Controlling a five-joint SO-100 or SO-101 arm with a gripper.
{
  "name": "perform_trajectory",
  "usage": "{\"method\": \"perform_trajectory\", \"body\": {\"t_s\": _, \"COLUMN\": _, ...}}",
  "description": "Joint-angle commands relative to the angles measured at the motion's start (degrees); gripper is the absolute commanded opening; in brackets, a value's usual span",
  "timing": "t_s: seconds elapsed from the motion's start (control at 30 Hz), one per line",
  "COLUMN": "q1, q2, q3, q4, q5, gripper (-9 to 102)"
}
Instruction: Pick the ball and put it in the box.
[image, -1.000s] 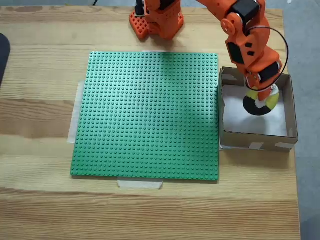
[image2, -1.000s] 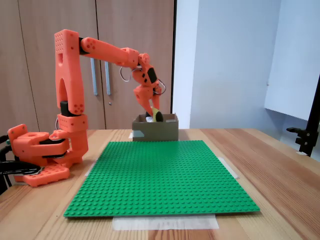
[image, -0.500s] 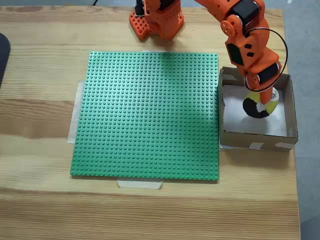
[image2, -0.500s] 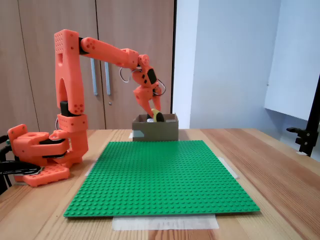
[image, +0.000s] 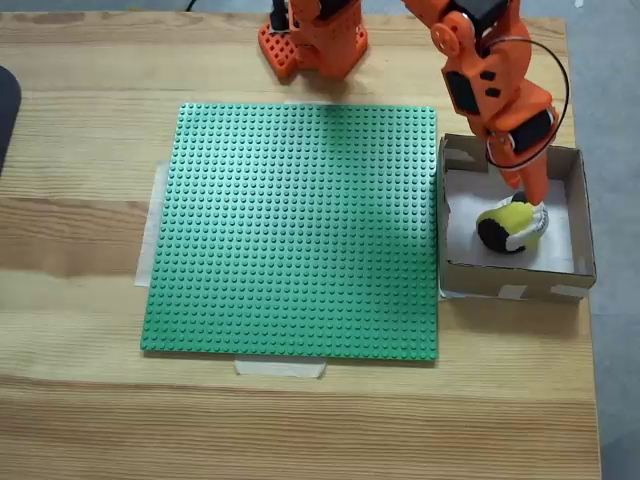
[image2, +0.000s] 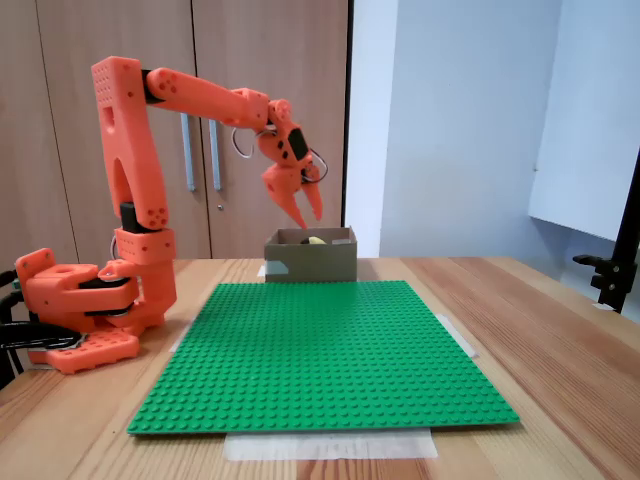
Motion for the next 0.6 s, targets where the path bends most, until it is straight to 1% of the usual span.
{"method": "perform_trajectory", "body": {"t_s": 0.0, "q1": 0.8, "q2": 6.3, "q3": 0.7, "q4": -0.6, "q5": -1.0, "gripper": 17}}
{"method": "perform_trajectory", "body": {"t_s": 0.17, "q1": 1.5, "q2": 14.0, "q3": 5.9, "q4": -0.2, "q5": -2.6, "gripper": 17}}
{"method": "perform_trajectory", "body": {"t_s": 0.37, "q1": 1.5, "q2": 20.2, "q3": 6.7, "q4": 1.9, "q5": -3.6, "gripper": 13}}
{"method": "perform_trajectory", "body": {"t_s": 0.57, "q1": 2.5, "q2": 26.1, "q3": 8.3, "q4": 2.9, "q5": -7.0, "gripper": 8}}
